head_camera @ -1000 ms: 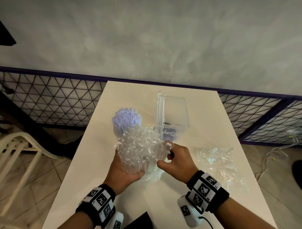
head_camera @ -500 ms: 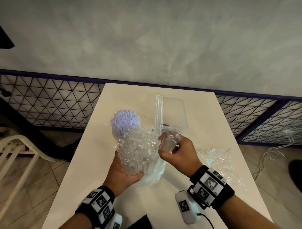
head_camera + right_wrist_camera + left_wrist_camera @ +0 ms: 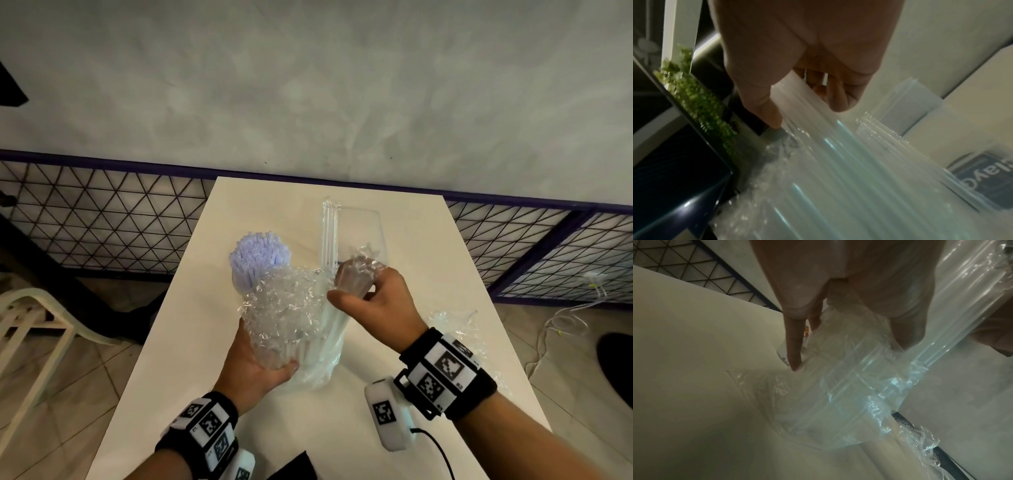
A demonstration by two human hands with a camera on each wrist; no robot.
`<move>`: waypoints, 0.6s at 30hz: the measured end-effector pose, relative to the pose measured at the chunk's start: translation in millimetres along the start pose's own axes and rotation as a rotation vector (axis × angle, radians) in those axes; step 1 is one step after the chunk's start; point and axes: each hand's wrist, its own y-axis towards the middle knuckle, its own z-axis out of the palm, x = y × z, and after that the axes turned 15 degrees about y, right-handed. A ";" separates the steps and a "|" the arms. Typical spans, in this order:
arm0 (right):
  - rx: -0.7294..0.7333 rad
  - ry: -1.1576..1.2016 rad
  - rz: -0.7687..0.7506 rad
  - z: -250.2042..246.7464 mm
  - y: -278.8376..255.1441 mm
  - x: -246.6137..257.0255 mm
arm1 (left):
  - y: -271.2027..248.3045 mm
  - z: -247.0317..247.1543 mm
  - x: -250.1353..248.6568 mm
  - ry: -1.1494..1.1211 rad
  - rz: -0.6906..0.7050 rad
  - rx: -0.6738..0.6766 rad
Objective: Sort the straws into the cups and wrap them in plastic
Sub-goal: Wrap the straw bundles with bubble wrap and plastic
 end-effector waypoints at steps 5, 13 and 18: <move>0.036 -0.084 -0.009 -4.8 3.5 14.3 | -0.8 0.0 -0.8 -0.013 0.009 -0.007; 0.165 -0.022 0.094 -11.7 15.1 19.7 | -1.2 -1.0 -0.6 -0.010 0.017 -0.015; 0.277 -0.143 0.194 -3.4 17.4 20.9 | -1.1 -1.5 -1.8 0.008 0.032 -0.018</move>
